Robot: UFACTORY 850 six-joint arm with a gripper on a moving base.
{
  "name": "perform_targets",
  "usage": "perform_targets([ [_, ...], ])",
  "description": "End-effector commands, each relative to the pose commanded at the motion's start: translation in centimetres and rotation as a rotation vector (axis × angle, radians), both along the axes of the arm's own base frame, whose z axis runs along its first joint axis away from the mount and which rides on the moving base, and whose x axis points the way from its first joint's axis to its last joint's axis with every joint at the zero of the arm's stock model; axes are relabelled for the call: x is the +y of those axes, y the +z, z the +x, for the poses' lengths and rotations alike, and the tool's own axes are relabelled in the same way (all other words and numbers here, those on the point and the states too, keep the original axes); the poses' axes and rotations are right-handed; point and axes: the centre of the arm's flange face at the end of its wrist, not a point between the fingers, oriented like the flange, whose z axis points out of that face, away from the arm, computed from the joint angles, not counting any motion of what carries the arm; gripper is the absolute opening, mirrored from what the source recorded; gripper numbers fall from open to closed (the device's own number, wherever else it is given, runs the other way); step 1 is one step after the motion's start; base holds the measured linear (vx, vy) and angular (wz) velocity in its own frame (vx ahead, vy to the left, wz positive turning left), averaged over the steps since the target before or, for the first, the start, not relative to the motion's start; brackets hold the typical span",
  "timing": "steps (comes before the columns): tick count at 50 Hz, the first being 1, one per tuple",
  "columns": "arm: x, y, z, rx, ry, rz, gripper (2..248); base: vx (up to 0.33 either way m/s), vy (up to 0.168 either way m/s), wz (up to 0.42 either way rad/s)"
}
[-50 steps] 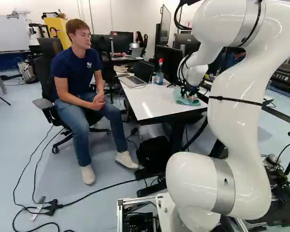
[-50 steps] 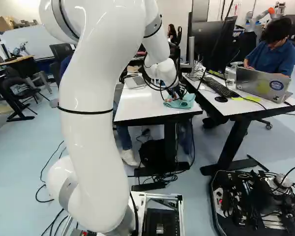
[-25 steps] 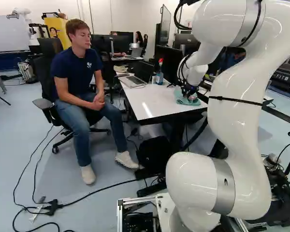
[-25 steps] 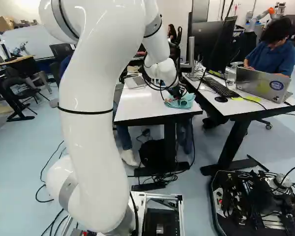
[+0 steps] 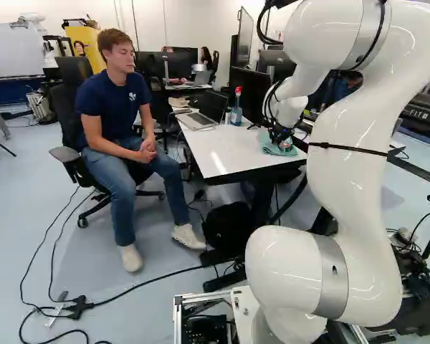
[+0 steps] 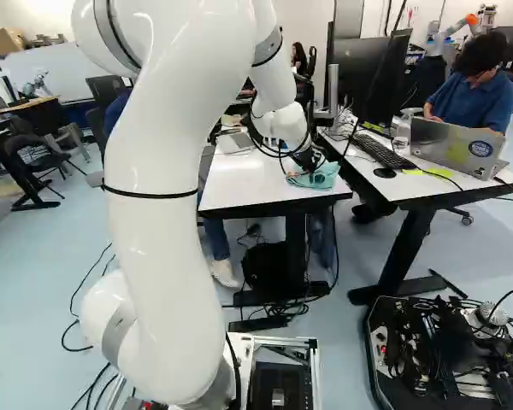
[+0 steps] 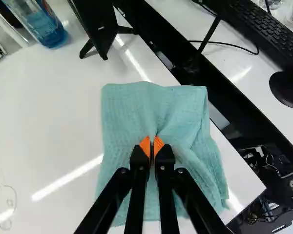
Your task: Clean the table with the green towel
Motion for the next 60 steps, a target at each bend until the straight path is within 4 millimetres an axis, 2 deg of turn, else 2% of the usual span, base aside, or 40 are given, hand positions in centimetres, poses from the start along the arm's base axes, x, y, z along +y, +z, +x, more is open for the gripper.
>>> perform_targets([
  [35, 0.0, -0.3, 0.1, 0.005, 0.000, 0.002, 32, 0.000, 0.000, 0.000],
  [60, 0.2, 2.5, -0.6, -0.035, 0.000, -0.014, 32, 0.000, 0.000, 0.000],
])
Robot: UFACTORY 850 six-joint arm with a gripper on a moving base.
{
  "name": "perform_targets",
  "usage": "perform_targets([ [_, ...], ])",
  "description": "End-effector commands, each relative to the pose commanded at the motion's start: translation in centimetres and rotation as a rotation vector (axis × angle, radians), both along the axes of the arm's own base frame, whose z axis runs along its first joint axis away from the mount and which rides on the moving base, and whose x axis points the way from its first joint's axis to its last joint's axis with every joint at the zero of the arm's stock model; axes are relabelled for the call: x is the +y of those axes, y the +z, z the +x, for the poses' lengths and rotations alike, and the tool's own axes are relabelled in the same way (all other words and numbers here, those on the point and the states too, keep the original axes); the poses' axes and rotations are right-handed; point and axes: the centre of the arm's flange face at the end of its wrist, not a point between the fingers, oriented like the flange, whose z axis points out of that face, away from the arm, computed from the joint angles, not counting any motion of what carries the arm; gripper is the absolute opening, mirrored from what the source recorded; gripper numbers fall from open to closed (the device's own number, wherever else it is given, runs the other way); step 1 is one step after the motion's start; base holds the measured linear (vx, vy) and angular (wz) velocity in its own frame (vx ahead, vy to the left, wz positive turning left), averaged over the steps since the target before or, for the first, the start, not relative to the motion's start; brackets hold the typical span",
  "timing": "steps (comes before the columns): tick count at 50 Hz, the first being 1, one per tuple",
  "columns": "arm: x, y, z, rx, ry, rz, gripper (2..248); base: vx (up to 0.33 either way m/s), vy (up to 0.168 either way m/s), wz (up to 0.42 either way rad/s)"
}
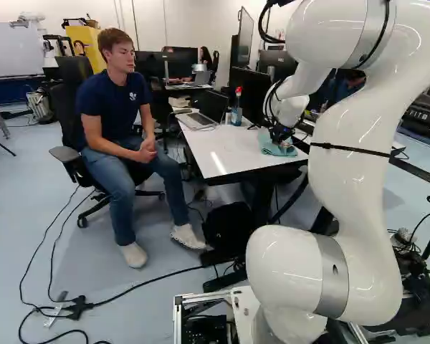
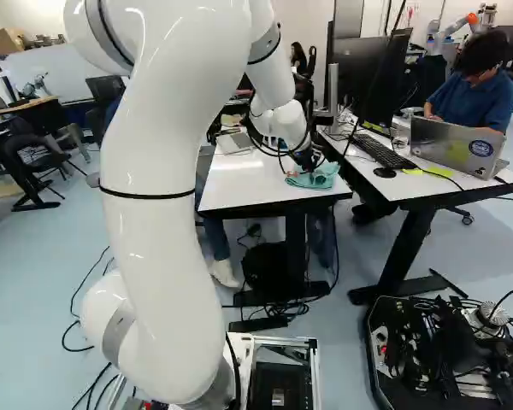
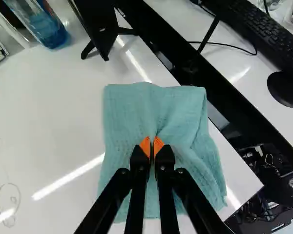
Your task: Clean the table with the green towel
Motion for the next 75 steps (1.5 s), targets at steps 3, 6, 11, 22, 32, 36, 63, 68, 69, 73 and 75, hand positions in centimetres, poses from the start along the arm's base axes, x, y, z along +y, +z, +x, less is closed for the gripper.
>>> perform_targets([
  [3, 0.0, 0.4, -0.1, -0.006, 0.000, -0.002, 32, 0.000, 0.000, 0.000],
  [6, 0.1, 0.8, -0.2, -0.011, 0.000, -0.004, 32, 0.000, 0.000, 0.000],
  [11, 0.1, 1.4, -0.3, -0.020, 0.000, -0.008, 32, 0.000, 0.000, 0.000],
  [22, 0.3, 2.8, -0.7, -0.041, 0.000, -0.017, 32, 0.000, 0.000, 0.000],
  [32, 0.4, 4.1, -1.0, -0.059, 0.000, -0.024, 32, 0.000, 0.000, 0.000],
  [36, 0.5, 4.6, -1.1, -0.067, 0.000, -0.027, 32, 0.000, 0.000, 0.000],
  [63, 0.8, 7.9, -1.9, -0.118, 0.001, -0.048, 32, 0.000, 0.000, 0.000],
  [68, 1.3, 8.1, -1.8, -0.123, 0.009, -0.049, 32, 0.000, 0.000, 0.000],
  [69, 1.5, 8.2, -1.8, -0.123, 0.012, -0.049, 32, 0.000, 0.000, 0.000],
  [73, 2.1, 8.2, -1.6, -0.124, 0.022, -0.049, 32, 0.000, 0.000, 0.000],
  [75, 2.4, 8.2, -1.5, -0.124, 0.028, -0.049, 32, 0.000, 0.000, 0.000],
])
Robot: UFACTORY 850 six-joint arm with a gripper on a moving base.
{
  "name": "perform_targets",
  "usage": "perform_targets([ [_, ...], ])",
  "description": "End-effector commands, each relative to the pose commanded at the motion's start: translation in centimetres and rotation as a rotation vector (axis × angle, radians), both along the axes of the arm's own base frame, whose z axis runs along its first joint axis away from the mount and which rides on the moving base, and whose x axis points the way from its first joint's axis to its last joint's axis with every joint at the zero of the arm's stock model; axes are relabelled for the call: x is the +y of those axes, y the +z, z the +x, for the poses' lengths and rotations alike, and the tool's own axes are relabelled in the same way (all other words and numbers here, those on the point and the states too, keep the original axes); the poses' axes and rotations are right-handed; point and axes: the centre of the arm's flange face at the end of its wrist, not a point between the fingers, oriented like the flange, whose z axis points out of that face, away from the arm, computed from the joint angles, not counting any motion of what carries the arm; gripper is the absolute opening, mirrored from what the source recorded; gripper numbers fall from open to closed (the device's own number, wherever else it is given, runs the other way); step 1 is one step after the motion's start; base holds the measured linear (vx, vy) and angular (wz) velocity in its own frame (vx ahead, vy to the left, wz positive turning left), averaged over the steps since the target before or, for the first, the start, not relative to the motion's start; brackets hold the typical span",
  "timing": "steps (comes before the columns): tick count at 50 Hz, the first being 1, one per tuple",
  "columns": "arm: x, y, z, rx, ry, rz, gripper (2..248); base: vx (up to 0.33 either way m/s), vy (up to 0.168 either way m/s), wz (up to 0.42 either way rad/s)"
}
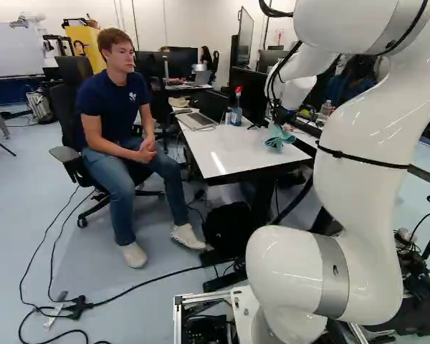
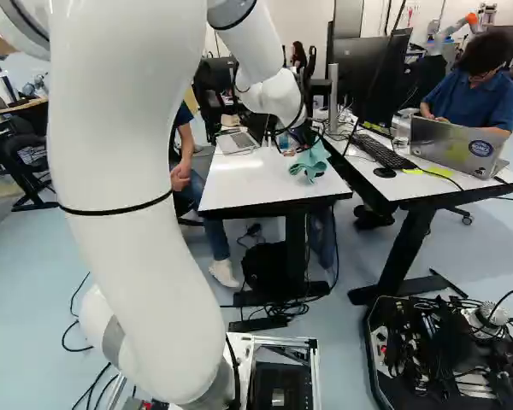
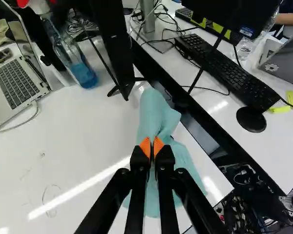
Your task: Clean the table with the green towel
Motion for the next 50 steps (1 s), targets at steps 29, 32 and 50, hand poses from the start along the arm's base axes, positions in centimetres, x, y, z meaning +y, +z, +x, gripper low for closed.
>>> perform_targets([
  [29, 4.8, 0.0, 1.4, 0.000, 0.086, 0.000, 32, 0.000, 0.000, 0.000],
  [32, 5.3, 0.0, 1.5, 0.000, 0.095, 0.000, 32, 0.000, 0.000, 0.000],
  [50, 8.4, 0.0, 2.2, 0.000, 0.149, 0.000, 32, 0.000, 0.000, 0.000],
])
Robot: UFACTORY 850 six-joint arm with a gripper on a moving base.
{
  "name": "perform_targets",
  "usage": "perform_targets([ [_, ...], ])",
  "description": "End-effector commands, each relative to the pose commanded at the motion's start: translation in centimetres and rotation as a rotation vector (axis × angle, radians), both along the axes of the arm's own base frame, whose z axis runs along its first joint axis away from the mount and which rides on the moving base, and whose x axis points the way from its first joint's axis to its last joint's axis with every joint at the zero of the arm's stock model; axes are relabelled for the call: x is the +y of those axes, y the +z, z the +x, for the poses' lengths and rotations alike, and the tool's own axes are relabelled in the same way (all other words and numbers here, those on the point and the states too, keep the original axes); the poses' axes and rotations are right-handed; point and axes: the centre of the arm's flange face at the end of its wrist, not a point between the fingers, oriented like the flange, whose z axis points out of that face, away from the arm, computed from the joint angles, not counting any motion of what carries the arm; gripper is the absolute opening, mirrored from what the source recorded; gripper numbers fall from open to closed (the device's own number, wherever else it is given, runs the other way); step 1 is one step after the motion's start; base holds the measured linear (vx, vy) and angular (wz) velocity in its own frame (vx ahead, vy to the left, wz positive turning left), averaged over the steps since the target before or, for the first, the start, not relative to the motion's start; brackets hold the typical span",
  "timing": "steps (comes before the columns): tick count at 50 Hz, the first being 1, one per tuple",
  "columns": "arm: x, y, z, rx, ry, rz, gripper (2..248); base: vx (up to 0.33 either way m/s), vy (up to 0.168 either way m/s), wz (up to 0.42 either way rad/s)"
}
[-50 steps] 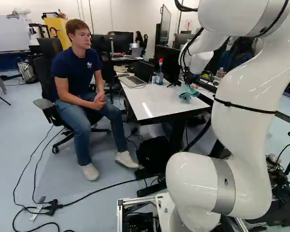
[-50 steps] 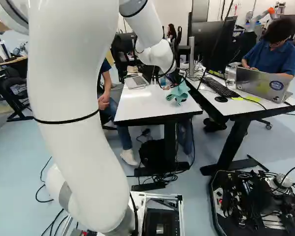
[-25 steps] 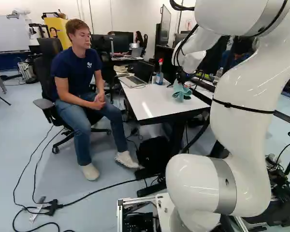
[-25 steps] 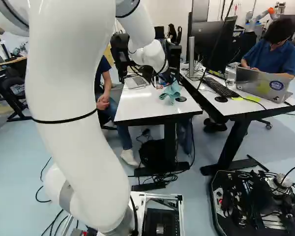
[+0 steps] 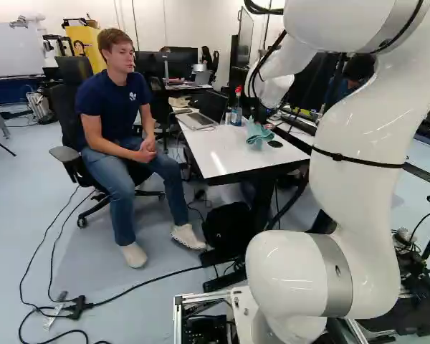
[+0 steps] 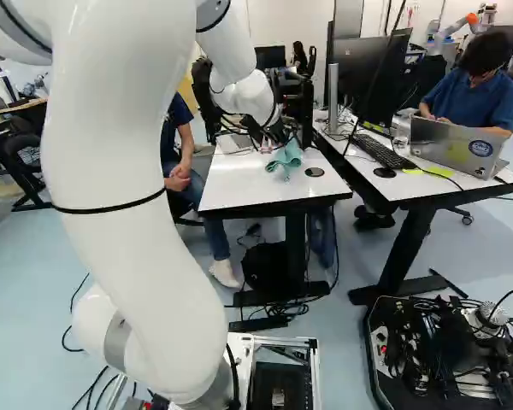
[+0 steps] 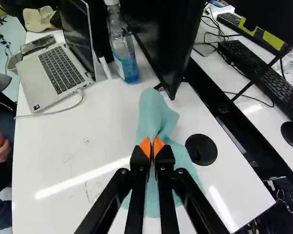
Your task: Clean the table with the green towel
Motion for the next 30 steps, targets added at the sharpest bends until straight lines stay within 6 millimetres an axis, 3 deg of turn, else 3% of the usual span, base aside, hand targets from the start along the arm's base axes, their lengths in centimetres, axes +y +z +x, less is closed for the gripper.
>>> perform_targets([
  [30, 5.0, 0.0, 0.9, 0.000, 0.088, 0.000, 32, 0.000, 0.000, 0.000],
])
